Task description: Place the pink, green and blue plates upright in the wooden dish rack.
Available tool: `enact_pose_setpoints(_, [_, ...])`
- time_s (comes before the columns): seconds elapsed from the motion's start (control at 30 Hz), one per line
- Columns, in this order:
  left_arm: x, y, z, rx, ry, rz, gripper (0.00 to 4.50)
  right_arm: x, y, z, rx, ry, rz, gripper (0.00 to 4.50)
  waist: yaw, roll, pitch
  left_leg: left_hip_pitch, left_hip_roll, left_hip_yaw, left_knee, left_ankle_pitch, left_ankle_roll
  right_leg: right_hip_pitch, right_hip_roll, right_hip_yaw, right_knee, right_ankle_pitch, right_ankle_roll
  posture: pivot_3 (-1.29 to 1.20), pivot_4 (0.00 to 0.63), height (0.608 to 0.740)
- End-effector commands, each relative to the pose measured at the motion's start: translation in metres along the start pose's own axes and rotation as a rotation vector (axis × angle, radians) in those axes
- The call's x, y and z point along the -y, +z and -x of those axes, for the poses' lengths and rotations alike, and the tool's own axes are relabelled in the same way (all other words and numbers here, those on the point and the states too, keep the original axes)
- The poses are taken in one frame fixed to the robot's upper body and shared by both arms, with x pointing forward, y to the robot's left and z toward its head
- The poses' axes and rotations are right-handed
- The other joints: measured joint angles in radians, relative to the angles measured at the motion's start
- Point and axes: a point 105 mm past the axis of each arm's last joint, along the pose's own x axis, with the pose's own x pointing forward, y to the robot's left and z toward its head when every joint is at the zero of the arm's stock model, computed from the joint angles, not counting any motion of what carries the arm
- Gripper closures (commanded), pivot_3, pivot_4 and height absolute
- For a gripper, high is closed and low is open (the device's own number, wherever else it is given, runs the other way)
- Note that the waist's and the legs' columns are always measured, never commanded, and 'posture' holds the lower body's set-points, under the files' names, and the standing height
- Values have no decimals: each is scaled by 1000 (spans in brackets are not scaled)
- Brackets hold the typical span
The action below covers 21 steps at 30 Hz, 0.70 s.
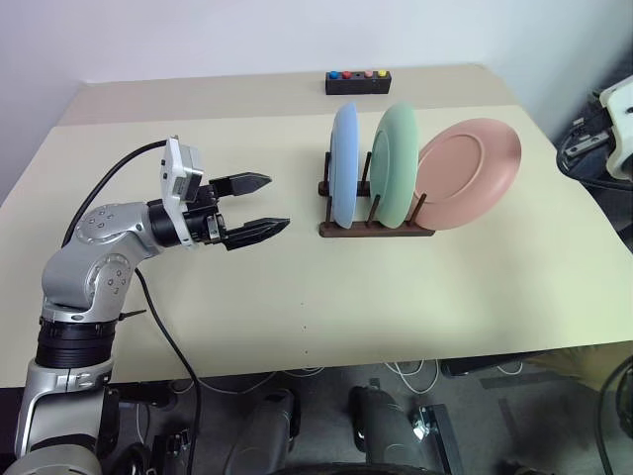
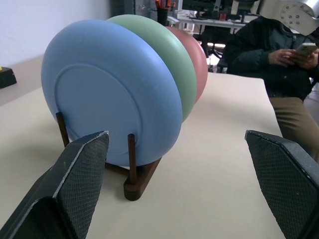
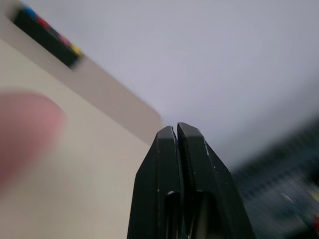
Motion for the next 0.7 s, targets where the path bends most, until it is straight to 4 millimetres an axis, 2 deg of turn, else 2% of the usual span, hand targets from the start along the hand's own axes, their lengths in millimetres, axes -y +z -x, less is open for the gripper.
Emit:
enact_pose_setpoints(0.03, [2, 11, 1, 27, -7, -40, 0, -39, -15, 6, -62, 202, 2, 4441, 1, 0, 0, 0, 0, 0, 0, 0, 0, 0, 0, 0, 0, 0, 0, 0, 150, 740])
enact_pose_setpoints(0.07, [2, 12, 1, 29, -7, -46, 0, -47, -17, 9, -62, 237, 3, 4441, 1, 0, 0, 0, 0, 0, 0, 0, 0, 0, 0, 0, 0, 0, 0, 0, 150, 740])
enact_pose_setpoints(0.23, [3, 11, 1, 21, -9, -61, 0, -58, -14, 14, -60, 318, -122, 4441, 1, 3, 1, 0, -1, 1, 2, 0, 0, 0, 0, 1, 3, 0, 0, 0, 150, 740])
enact_pose_setpoints(0.3, [3, 12, 1, 22, -8, -59, 0, -60, -3, 13, -22, 329, -201, 4441, 1, 3, 1, 0, -1, 1, 2, 0, 0, 0, 0, 1, 4, 0, 0, 0, 150, 740])
enact_pose_setpoints(0.57, [1, 12, 2, 21, -3, -61, 0, -50, 49, 13, 173, 328, -308, 4441, 3, 2, 1, 1, -1, 1, 2, 0, 0, 0, 0, 1, 4, 0, 0, 0, 150, 740])
enact_pose_setpoints(0.7, [1, 12, 2, 20, -4, -61, 0, -54, 58, 17, 211, 361, -289, 4441, 3, 2, 1, 1, -1, 0, 2, 0, 0, 0, 0, 1, 4, 0, 0, 0, 150, 740])
